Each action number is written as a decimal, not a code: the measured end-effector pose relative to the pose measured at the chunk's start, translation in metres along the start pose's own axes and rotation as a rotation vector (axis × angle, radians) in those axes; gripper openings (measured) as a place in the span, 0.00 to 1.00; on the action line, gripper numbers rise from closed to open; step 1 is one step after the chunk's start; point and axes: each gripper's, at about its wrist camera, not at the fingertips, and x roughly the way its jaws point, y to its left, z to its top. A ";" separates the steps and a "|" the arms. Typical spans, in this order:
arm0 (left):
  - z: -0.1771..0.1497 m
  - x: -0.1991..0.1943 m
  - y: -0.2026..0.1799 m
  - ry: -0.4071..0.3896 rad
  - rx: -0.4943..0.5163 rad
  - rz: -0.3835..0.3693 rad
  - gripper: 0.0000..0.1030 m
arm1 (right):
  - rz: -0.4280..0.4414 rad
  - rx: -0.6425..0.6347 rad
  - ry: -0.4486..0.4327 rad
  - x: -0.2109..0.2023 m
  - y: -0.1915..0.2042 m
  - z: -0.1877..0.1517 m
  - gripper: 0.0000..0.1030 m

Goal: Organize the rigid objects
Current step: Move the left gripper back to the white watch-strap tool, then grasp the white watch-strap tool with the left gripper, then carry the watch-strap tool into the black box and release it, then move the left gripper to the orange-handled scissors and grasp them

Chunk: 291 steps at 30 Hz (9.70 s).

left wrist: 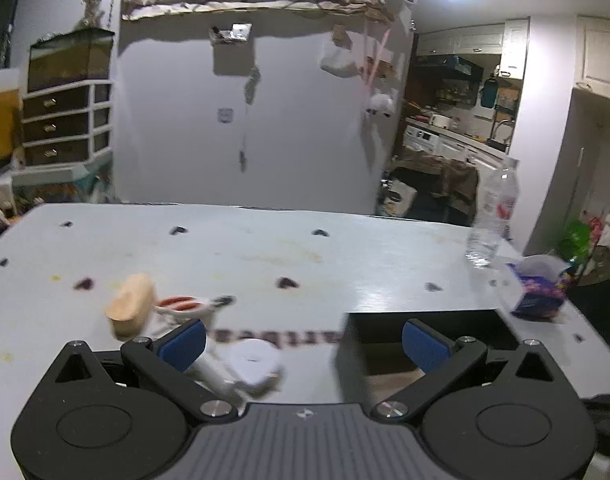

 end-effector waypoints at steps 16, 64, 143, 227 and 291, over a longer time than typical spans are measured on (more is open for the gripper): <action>-0.048 0.051 0.074 0.130 0.211 -0.075 1.00 | -0.025 0.001 0.004 0.001 0.003 0.001 0.04; -0.035 0.120 0.113 0.212 0.432 -0.251 0.98 | -0.053 0.008 0.030 0.005 0.006 0.003 0.05; -0.057 0.059 0.083 0.086 0.158 -0.152 0.61 | -0.041 0.010 0.019 0.002 0.006 0.001 0.08; -0.001 -0.001 -0.039 0.159 0.429 -0.405 1.00 | -0.008 0.030 0.006 0.003 0.001 -0.001 0.08; -0.011 0.176 0.073 0.097 0.063 0.155 0.65 | 0.010 0.001 0.019 0.009 0.001 0.000 0.08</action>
